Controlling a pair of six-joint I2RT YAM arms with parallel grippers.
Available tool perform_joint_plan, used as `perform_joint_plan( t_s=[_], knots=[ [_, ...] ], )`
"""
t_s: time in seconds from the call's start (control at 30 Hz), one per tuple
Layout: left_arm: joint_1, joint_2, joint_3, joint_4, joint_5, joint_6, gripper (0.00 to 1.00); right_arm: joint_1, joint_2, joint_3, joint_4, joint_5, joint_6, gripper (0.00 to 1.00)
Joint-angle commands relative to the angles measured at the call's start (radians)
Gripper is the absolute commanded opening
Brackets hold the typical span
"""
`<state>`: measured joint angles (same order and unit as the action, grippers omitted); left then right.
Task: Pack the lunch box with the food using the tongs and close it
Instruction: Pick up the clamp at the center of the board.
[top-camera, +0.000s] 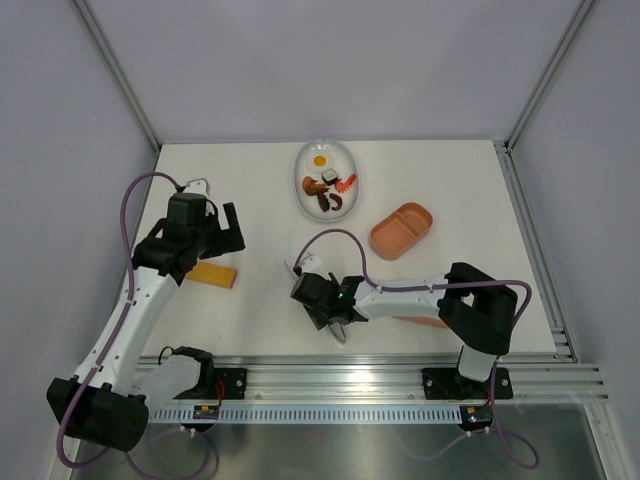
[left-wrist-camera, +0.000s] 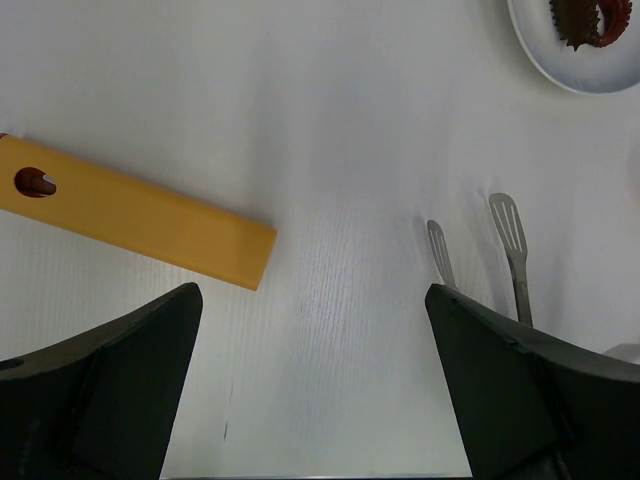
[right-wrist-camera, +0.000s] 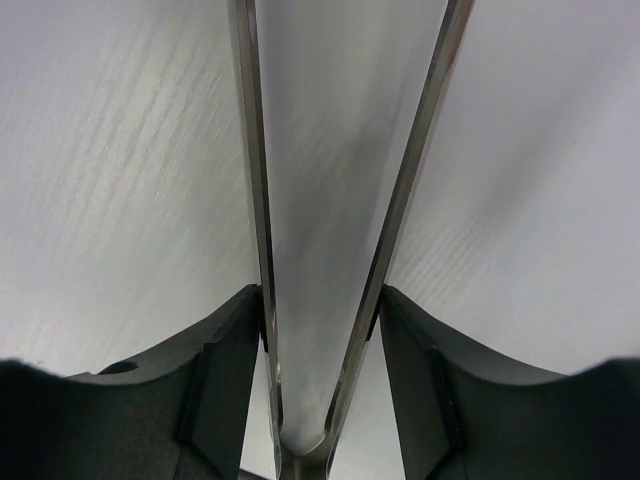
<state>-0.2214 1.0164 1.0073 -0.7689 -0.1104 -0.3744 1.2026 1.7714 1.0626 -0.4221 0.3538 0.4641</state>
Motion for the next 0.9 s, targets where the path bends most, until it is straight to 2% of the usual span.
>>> perform_joint_plan(
  t_s=[0.0,0.2,0.37,0.47,0.67,0.77,0.8,0.87],
  knots=[
    [-0.003,-0.007,0.010,0.031,0.000,-0.004,0.99,-0.040,-0.044,-0.032,0.092,-0.010,-0.099,0.58],
    [-0.003,-0.015,0.008,0.036,0.002,-0.011,0.99,-0.097,-0.018,-0.036,0.123,-0.044,-0.179,0.66],
    [-0.003,-0.006,0.017,0.039,0.003,-0.009,0.99,-0.109,0.000,-0.023,0.132,-0.049,-0.191,0.86],
    [-0.003,-0.002,0.024,0.039,0.009,-0.011,0.99,-0.107,0.016,-0.015,0.137,-0.044,-0.189,0.92],
    [-0.003,-0.002,0.022,0.039,0.005,-0.006,0.99,-0.109,0.048,-0.019,0.161,-0.038,-0.189,0.94],
    [-0.004,0.001,0.020,0.040,0.008,-0.006,0.99,-0.109,0.063,-0.027,0.177,-0.041,-0.188,0.91],
    [-0.003,0.002,0.019,0.040,0.011,-0.006,0.99,-0.109,0.068,-0.027,0.175,-0.042,-0.185,0.84],
    [-0.003,0.005,0.020,0.042,0.011,-0.006,0.99,-0.107,0.065,-0.029,0.172,-0.041,-0.179,0.75]
  ],
)
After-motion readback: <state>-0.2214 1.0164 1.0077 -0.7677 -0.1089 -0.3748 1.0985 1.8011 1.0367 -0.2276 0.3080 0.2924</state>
